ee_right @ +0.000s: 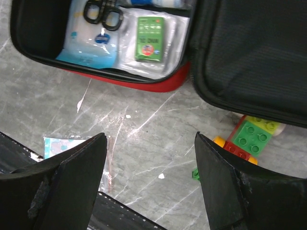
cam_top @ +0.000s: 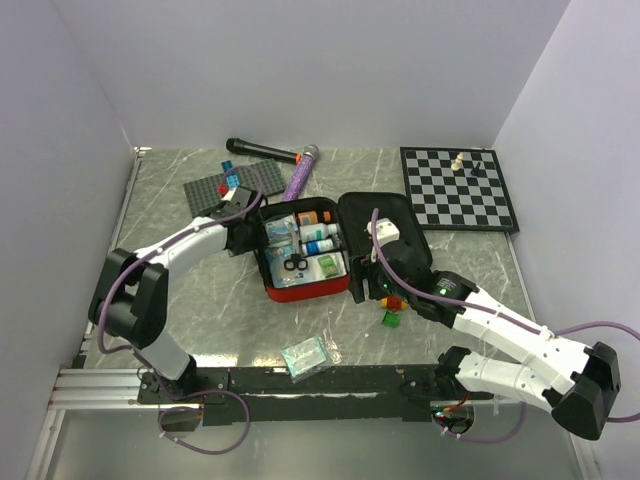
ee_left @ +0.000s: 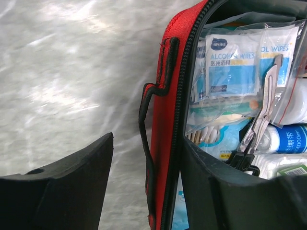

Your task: Organize the medicine kit

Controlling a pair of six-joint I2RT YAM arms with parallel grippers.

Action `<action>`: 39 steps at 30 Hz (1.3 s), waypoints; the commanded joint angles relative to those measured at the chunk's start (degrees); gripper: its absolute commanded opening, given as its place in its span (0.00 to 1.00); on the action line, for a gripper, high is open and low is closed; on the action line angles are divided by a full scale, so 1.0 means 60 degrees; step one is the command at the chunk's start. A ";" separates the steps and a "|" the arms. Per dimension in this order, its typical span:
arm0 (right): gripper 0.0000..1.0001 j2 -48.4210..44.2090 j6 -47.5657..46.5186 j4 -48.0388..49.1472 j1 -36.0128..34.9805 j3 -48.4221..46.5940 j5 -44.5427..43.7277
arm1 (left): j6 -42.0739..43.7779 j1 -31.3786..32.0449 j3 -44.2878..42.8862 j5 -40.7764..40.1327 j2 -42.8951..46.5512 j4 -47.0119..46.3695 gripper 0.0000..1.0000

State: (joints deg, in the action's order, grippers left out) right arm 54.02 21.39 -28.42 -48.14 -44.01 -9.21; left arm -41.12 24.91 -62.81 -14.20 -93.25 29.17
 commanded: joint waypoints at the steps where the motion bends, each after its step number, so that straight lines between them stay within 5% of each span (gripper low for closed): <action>1: 0.80 0.0137 -0.0020 0.0314 -0.0033 -0.0268 -0.0164 | 0.0320 -0.0488 0.0433 -0.0666 0.0790 0.0631 0.60; 22: 0.82 0.0387 0.0463 0.1002 0.0142 0.0390 0.0011 | 0.0877 -0.2890 0.2484 -0.0374 0.2973 0.0632 0.64; 31: 0.87 -0.0258 0.1532 0.2348 0.2118 0.1255 0.3099 | 0.0717 -0.3008 0.2221 0.0095 0.2710 0.0471 0.69; 35: 1.00 -0.0215 0.1985 0.3065 0.2296 0.1519 0.4388 | 0.0468 -0.3008 0.2206 0.0563 0.2958 0.0223 0.77; 39: 1.00 0.0136 0.3009 0.4543 0.2208 0.2206 0.5737 | 0.0263 -0.3008 0.2221 0.0973 0.3369 -0.0027 0.82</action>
State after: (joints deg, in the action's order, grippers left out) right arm 53.63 32.51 -12.36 -34.61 -34.15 14.59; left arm -37.78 7.07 -48.10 -11.60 -76.31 31.79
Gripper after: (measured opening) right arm 0.996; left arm 0.808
